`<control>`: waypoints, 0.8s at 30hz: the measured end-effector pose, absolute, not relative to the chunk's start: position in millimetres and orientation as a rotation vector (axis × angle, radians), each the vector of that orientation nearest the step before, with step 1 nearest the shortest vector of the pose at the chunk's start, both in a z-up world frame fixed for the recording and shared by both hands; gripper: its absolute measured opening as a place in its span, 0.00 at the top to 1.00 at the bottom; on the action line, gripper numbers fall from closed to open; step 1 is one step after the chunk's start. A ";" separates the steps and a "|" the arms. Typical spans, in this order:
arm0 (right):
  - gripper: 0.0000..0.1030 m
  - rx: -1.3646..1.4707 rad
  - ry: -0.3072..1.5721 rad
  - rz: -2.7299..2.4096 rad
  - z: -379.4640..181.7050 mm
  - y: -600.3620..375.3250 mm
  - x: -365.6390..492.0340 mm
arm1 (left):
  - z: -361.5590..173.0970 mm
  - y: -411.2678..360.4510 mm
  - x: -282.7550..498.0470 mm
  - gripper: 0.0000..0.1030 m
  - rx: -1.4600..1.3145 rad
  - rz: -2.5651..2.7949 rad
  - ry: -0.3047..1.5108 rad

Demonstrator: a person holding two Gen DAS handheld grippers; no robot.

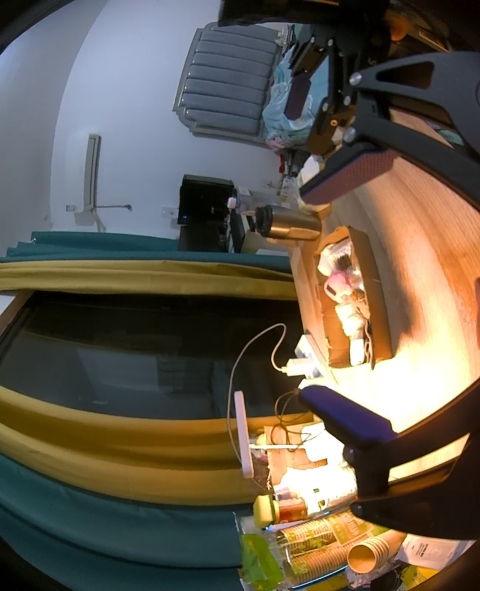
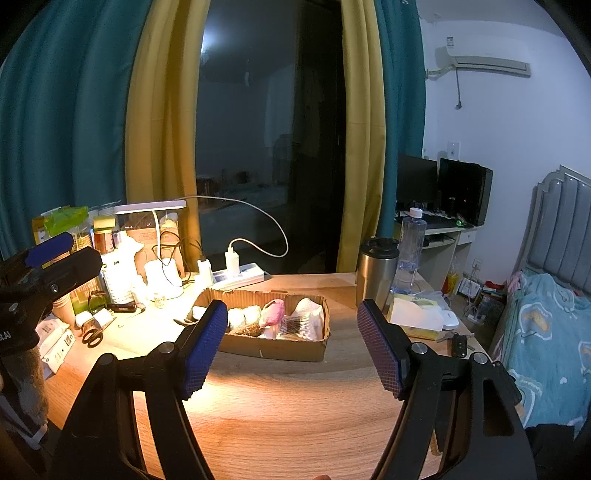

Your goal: Organize soft objects

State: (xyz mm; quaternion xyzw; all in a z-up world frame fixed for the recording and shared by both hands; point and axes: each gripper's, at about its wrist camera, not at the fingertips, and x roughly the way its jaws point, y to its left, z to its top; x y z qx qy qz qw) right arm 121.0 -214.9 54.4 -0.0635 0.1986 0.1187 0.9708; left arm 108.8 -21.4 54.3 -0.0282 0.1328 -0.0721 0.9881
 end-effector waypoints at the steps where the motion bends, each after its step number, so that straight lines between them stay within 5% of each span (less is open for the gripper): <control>1: 0.26 -0.127 0.401 0.240 54.3 -214.9 121.1 | 54.4 -22.7 108.4 0.04 -0.056 -0.145 0.265; 24: 0.26 -0.122 0.401 0.233 52.7 -217.2 118.4 | 56.4 -26.9 106.9 0.04 -0.054 -0.155 0.263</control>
